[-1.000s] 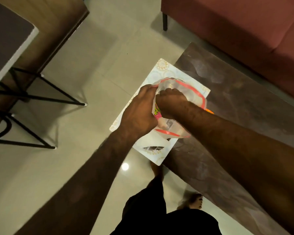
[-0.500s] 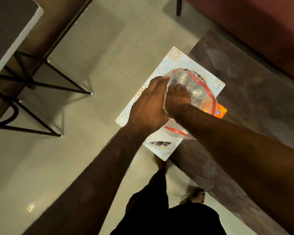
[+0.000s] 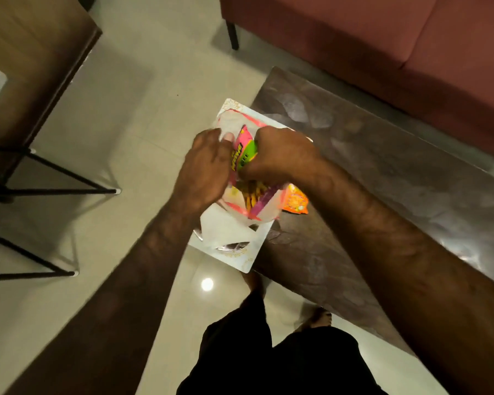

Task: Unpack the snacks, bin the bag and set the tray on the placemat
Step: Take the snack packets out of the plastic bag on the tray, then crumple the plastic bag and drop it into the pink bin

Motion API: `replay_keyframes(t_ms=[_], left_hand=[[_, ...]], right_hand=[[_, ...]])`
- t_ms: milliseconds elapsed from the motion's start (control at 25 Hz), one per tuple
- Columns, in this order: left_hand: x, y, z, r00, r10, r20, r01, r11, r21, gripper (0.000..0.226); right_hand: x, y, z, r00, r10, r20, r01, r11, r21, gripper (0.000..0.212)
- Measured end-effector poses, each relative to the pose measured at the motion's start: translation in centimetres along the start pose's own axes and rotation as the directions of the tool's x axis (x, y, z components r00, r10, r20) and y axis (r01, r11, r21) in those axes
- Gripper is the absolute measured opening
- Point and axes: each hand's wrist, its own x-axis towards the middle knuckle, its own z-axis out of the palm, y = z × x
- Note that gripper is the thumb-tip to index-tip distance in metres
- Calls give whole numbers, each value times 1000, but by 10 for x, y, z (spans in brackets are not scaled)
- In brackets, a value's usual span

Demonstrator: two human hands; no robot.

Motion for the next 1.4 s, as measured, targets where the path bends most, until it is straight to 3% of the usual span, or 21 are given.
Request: replay_keyframes(t_ms=[120, 200, 320, 400, 520, 640, 720, 880, 960, 1160, 1240, 1320, 1400], left_hand=[[6, 11, 4, 1000, 13, -23, -13, 1000, 0, 43], [14, 12, 7, 999, -32, -12, 33, 999, 29, 47], [11, 23, 13, 995, -100, -20, 101, 992, 81, 64], [8, 27, 20, 993, -111, -43, 116, 985, 129, 57], [6, 25, 23, 989, -48, -139, 77, 974, 214, 64], [6, 20, 28, 976, -53, -210, 109, 959, 262, 66], [5, 15, 31, 971, -48, -234, 116, 951, 287, 68], [8, 6, 30, 967, 12, -254, 74, 943, 324, 67], [12, 1, 29, 963, 25, -269, 69, 939, 336, 66], [11, -17, 28, 961, 65, -268, 28, 944, 328, 66], [11, -22, 28, 961, 68, -268, 27, 942, 334, 65], [11, -20, 26, 963, 54, -263, 33, 949, 314, 65], [8, -15, 22, 969, 45, -244, 27, 959, 283, 65]], right_hand=[[-23, 39, -23, 999, -25, 29, 9, 892, 452, 56], [-38, 67, -25, 999, -17, -33, 35, 710, 703, 62], [-54, 106, -14, 986, 113, -120, 61, 425, 903, 57], [-58, 127, 4, 961, 250, -122, 70, 208, 976, 51], [-41, 157, 50, 907, 419, -30, 52, -42, 998, 47], [-18, 183, 112, 883, 420, 208, -98, -270, 958, 70], [-7, 192, 154, 857, 392, 335, -200, -345, 917, 62], [13, 198, 220, 791, 375, 483, -364, -346, 865, 29], [27, 195, 241, 786, 368, 497, -399, -313, 862, 26], [58, 184, 278, 822, 469, 322, -304, -116, 946, 57], [60, 187, 287, 827, 498, 261, -316, 28, 948, 87], [58, 193, 282, 833, 459, 309, -395, 101, 913, 113], [51, 196, 273, 836, 386, 390, -487, 193, 852, 113]])
